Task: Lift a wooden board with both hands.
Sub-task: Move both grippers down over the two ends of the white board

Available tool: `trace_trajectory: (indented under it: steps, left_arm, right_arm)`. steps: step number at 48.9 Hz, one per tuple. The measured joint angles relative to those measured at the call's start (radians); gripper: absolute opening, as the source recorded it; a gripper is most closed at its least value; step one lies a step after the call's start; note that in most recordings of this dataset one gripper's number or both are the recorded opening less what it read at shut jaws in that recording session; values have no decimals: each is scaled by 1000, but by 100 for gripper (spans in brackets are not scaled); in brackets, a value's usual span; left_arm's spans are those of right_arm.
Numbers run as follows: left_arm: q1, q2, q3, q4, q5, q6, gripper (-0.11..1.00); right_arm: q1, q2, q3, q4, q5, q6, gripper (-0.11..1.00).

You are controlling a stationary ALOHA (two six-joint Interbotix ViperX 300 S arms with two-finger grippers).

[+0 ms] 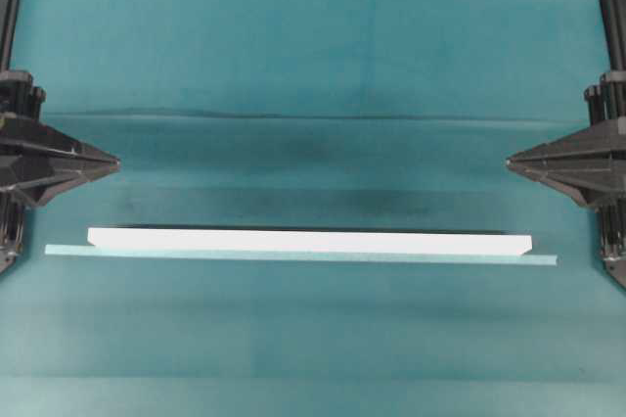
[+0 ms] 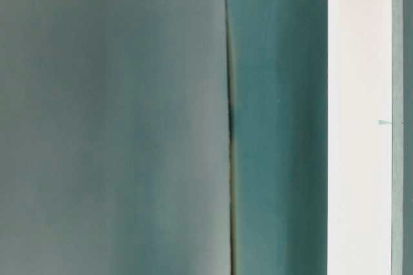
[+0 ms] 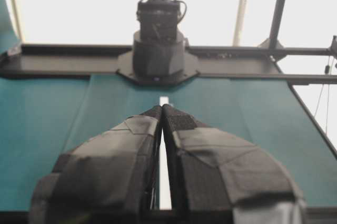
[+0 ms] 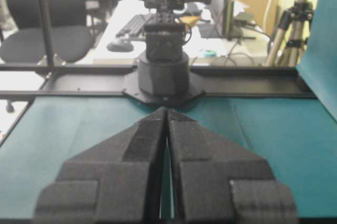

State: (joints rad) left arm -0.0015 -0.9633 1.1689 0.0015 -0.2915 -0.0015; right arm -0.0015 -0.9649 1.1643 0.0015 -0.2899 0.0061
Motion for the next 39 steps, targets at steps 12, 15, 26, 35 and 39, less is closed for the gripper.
trace_trajectory:
  steps: [12, 15, 26, 35, 39]
  left_arm:
    - [-2, 41, -71, 11, 227, -141, -1]
    - [-5, 40, -89, 12, 255, -141, -1]
    - [-17, 95, -167, 15, 370, -141, -1]
    - [-20, 187, -253, 14, 492, -144, -1]
    - [-21, 229, -290, 14, 551, -153, -1]
  right_arm:
    - [-31, 11, -44, 107, 150, 26, 1]
    - [-34, 12, -60, 112, 212, 29, 1]
    - [-41, 57, -137, 114, 423, 72, 1]
    - [-43, 158, -213, 114, 568, 118, 1]
    - [-43, 210, -252, 115, 634, 132, 1]
